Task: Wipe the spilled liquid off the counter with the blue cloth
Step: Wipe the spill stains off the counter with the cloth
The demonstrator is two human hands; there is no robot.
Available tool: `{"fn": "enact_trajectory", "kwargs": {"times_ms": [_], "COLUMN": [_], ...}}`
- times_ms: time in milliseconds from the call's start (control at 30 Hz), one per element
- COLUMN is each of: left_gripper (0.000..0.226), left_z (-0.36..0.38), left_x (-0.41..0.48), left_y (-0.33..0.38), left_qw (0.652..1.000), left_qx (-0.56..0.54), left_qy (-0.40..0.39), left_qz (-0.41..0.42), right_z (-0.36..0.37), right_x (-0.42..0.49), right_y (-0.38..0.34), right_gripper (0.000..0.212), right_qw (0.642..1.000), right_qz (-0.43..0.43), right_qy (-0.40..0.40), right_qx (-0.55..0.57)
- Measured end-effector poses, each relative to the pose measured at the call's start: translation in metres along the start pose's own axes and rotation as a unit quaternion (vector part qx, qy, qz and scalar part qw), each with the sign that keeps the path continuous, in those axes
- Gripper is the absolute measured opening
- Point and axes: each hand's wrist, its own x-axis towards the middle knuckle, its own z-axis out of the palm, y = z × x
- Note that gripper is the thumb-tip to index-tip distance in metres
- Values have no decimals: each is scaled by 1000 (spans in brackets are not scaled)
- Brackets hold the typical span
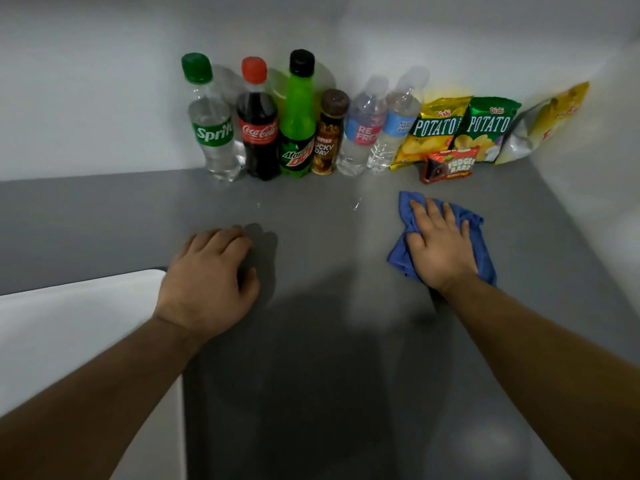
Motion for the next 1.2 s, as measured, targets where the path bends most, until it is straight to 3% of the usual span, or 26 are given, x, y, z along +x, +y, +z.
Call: {"fn": "enact_trajectory", "kwargs": {"times_ms": [167,733,933,1200], "left_gripper": [58,47,44,44], "left_z": [-1,4,3,8], "left_x": [-14,-32,-58,-82], "left_y": [-24,-26,-34,-37], "left_qw": [1000,973,983,989], "left_qx": [-12,-218,-139,-94], "left_qy": [15,75,110,92], "left_qz": [-24,-10,-51,-65], "right_z": [4,21,25,27], "right_x": [-3,-32,-32,-37], "right_y": [-39,-202,-244,-257], "right_gripper": [61,64,64,63], "right_qw": [1000,986,979,969], "right_qz": [-13,-164,-199,-242], "right_qy": [0,-28,-27,-37], "right_qx": [-5,-16,-26,-23]}}
